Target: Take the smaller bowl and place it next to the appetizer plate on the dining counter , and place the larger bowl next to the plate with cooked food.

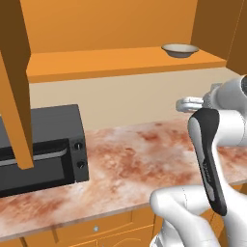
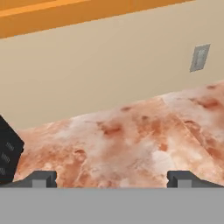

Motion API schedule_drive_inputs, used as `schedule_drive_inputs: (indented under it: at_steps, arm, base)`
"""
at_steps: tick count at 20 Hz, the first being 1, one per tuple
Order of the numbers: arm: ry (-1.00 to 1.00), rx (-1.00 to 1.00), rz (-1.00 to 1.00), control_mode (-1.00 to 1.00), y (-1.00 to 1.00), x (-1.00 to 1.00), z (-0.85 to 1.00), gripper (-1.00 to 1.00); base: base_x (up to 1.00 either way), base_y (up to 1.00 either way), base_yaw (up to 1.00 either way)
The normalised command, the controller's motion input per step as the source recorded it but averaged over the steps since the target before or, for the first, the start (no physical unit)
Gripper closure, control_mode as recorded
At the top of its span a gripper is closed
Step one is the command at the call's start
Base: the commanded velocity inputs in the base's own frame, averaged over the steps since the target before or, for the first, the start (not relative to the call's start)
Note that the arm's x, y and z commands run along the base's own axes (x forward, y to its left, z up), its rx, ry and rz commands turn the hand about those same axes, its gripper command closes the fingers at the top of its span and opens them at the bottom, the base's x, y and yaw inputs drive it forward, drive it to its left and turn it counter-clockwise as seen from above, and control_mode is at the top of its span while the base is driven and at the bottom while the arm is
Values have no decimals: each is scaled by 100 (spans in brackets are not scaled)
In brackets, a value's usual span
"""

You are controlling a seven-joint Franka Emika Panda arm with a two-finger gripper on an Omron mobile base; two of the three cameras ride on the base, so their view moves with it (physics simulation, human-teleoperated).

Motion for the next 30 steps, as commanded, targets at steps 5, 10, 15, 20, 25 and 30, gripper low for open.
schedule_drive_inputs:
  at_steps: [5,10,15,20,25,30]
  arm:
    - [-1,29,-20,-100,0,52,47,-100]
    - [-7,28,-28,-100,0,37,37,-100]
    - [-15,24,-20,-100,0,34,24,-100]
    - [-32,3,-3,-100,-12,34,1,-100]
    - [-33,0,0,-100,-5,11,24,-100]
    - [-3,0,0,-100,-7,0,77,-100]
  base:
    - [0,0,0]
    - [0,0,0]
    - [0,0,0]
    - [0,0,0]
    - [0,0,0]
    - [0,0,0]
